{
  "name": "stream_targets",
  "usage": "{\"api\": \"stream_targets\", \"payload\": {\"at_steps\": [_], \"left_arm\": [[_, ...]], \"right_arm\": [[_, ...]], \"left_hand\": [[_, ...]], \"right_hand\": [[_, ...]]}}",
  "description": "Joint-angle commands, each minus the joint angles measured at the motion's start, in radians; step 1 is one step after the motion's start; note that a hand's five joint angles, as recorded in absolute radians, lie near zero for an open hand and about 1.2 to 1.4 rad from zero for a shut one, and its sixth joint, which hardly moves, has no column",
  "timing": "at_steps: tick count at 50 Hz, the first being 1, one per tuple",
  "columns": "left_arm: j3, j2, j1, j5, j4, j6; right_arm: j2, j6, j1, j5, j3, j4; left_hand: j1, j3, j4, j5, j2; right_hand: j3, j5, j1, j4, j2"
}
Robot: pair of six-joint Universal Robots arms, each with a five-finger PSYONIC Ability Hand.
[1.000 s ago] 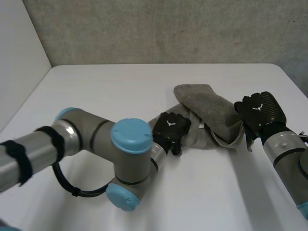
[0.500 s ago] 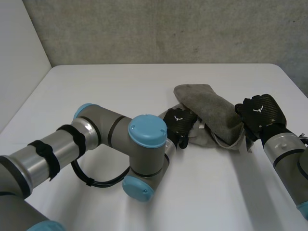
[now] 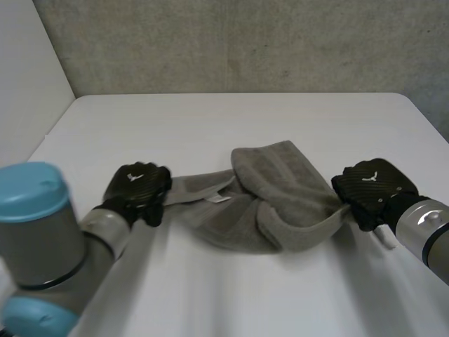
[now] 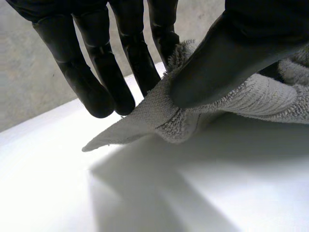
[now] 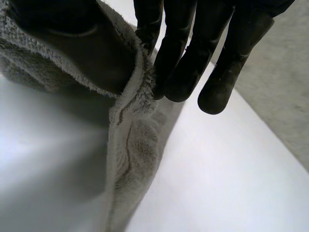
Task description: Fold the towel.
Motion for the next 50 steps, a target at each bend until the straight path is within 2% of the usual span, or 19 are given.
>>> {"api": "stream_targets", "payload": {"at_steps": [1,3,5,9,12,15,16,17,18,21,23,24,26,29,35,37,40,42,50], "left_arm": [[-0.172,0.084,0.154,0.087,0.018,0.017],[-0.194,0.101,0.181,0.087,0.015,0.017],[-0.233,0.125,0.250,0.093,0.015,0.023],[-0.267,0.149,0.308,0.098,0.012,0.061],[-0.295,0.163,0.333,0.104,0.014,0.124],[-0.297,0.165,0.325,0.118,0.015,0.138],[-0.294,0.166,0.319,0.139,0.012,0.138],[-0.280,0.166,0.303,0.165,0.009,0.138],[-0.265,0.168,0.280,0.187,0.006,0.136],[-0.235,0.171,0.243,0.199,0.003,0.132],[-0.171,0.188,0.171,0.201,0.000,0.127],[-0.171,0.188,0.170,0.201,0.000,0.127],[-0.102,0.182,0.112,0.198,0.006,0.112],[-0.066,0.176,0.089,0.190,0.009,0.101],[0.136,-0.019,-0.001,0.116,-0.015,0.083],[0.250,-0.129,-0.037,0.063,-0.070,0.092],[0.315,-0.182,-0.043,0.041,-0.107,0.099],[0.442,-0.290,-0.047,0.014,-0.197,0.115],[0.729,-0.491,-0.054,-0.026,-0.405,0.122]], "right_arm": [[0.021,0.067,0.002,-0.052,0.013,-0.002],[0.041,0.070,0.005,-0.052,0.010,-0.004],[0.047,0.070,0.006,-0.049,0.010,-0.005],[0.047,0.070,0.008,-0.051,0.012,-0.007],[0.052,0.078,0.005,-0.054,0.015,-0.009],[0.072,0.076,0.008,-0.049,0.020,-0.019],[0.089,0.073,0.018,-0.046,0.018,-0.022],[0.103,0.072,0.034,-0.045,0.017,-0.024],[0.103,0.072,0.034,-0.045,0.017,-0.024],[0.115,0.072,0.043,-0.043,0.017,-0.038],[0.117,0.070,0.045,-0.041,0.018,-0.048],[0.121,0.070,0.045,-0.040,0.020,-0.056],[0.124,0.069,0.046,-0.035,0.021,-0.064],[0.136,0.069,0.049,-0.026,0.021,-0.068],[0.164,0.064,0.052,-0.020,0.021,-0.078],[0.169,0.064,0.052,-0.020,0.021,-0.078],[0.181,0.062,0.052,-0.018,0.021,-0.082],[0.192,0.062,0.051,-0.018,0.021,-0.087],[0.212,0.059,0.052,-0.018,0.020,-0.088]], "left_hand": [[-0.028,-0.148,-0.117,-0.257,-0.077],[-0.028,-0.148,-0.117,-0.257,-0.077],[-0.028,-0.148,-0.117,-0.257,-0.077],[-0.028,-0.148,-0.117,-0.257,-0.077],[-0.028,-0.148,-0.117,-0.257,-0.077],[-0.028,-0.148,-0.117,-0.257,-0.077],[-0.458,-0.578,-0.547,-0.687,-0.506],[-0.986,-1.105,-1.074,-1.214,-1.034],[-1.078,-1.198,-1.167,-1.307,-1.126],[-1.082,-1.202,-1.170,-1.310,-1.130],[-1.099,-1.219,-1.188,-1.328,-1.148],[-1.099,-1.219,-1.188,-1.328,-1.148],[-1.099,-1.219,-1.188,-1.328,-1.148],[-1.091,-1.210,-1.179,-1.319,-1.139],[-1.052,-1.172,-1.141,-1.281,-1.101],[-1.044,-1.164,-1.132,-1.272,-1.092],[-1.008,-1.128,-1.097,-1.237,-1.057],[-0.976,-1.096,-1.065,-1.205,-1.025],[-0.888,-1.008,-0.977,-1.117,-0.937]], "right_hand": [[0.058,0.049,0.061,0.059,0.082],[0.058,0.049,0.061,0.059,0.082],[0.058,0.049,0.061,0.059,0.082],[0.058,0.049,0.061,0.059,0.082],[0.058,0.049,0.061,0.059,0.082],[0.058,0.049,0.061,0.059,0.082],[0.058,0.049,0.061,0.059,0.082],[0.058,0.049,0.061,0.059,0.082],[0.058,0.049,0.061,0.059,0.082],[0.058,0.049,0.061,0.059,0.082],[0.058,0.049,0.061,0.059,0.082],[0.058,0.049,0.061,0.059,0.082],[0.058,0.049,0.061,0.059,0.082],[0.058,0.049,0.061,0.059,0.082],[0.058,0.049,0.061,0.059,0.082],[0.058,0.049,0.061,0.059,0.082],[0.058,0.049,0.061,0.059,0.082],[0.058,0.049,0.061,0.059,0.082],[0.058,0.049,0.061,0.059,0.082]]}}
